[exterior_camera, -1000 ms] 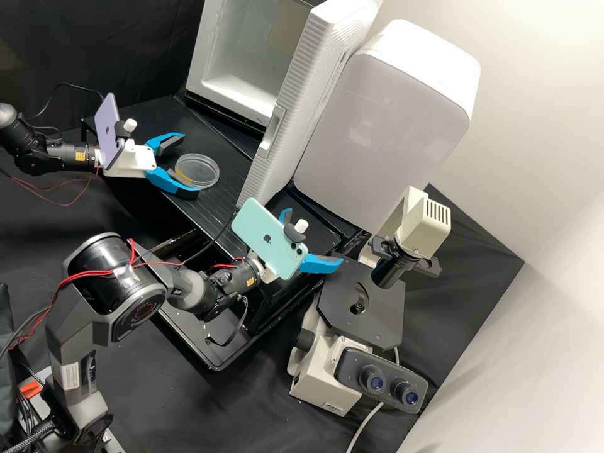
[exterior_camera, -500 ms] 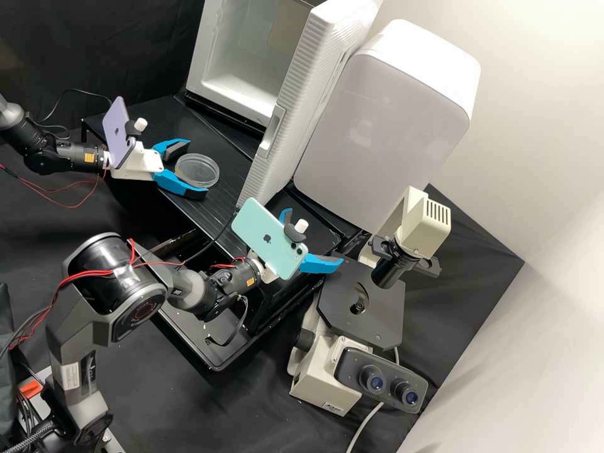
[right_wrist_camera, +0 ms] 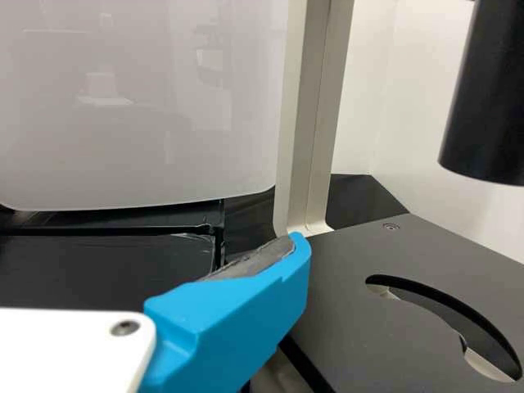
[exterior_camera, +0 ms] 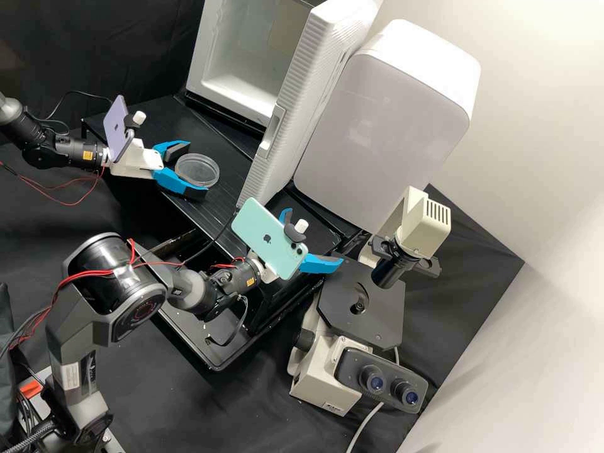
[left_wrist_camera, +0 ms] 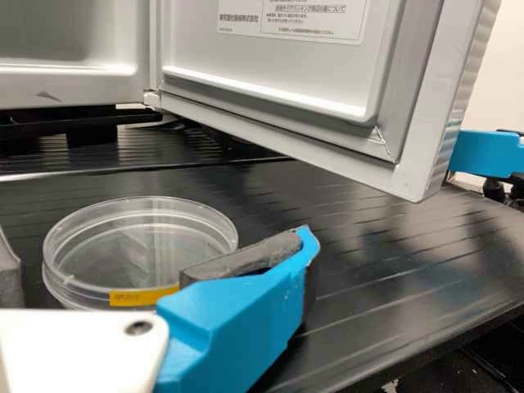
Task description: Place the petri dish in the incubator
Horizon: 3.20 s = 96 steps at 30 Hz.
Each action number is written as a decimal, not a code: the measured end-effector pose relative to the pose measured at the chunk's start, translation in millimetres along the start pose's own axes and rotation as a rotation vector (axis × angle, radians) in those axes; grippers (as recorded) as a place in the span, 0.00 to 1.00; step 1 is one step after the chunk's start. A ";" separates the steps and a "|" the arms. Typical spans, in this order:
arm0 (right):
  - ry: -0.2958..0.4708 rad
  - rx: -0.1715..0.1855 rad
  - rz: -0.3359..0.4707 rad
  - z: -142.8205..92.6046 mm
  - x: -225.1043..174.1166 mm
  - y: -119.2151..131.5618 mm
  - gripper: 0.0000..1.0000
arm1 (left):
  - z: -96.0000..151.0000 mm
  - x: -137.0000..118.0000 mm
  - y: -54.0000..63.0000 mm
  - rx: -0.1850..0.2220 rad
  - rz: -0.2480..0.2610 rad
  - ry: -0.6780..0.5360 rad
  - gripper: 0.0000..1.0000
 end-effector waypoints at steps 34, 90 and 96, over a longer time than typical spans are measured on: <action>0.000 0.000 0.000 0.0 0.0 0.0 1.00 | 5.8 4.4 -1.9 0.080 -0.016 0.038 1.00; 0.000 0.000 0.000 0.0 0.0 0.0 1.00 | 5.0 5.4 -2.1 0.095 -0.002 0.040 0.00; 0.000 0.000 0.000 0.0 0.0 0.0 1.00 | 4.8 5.7 -2.8 0.095 -0.003 0.040 0.00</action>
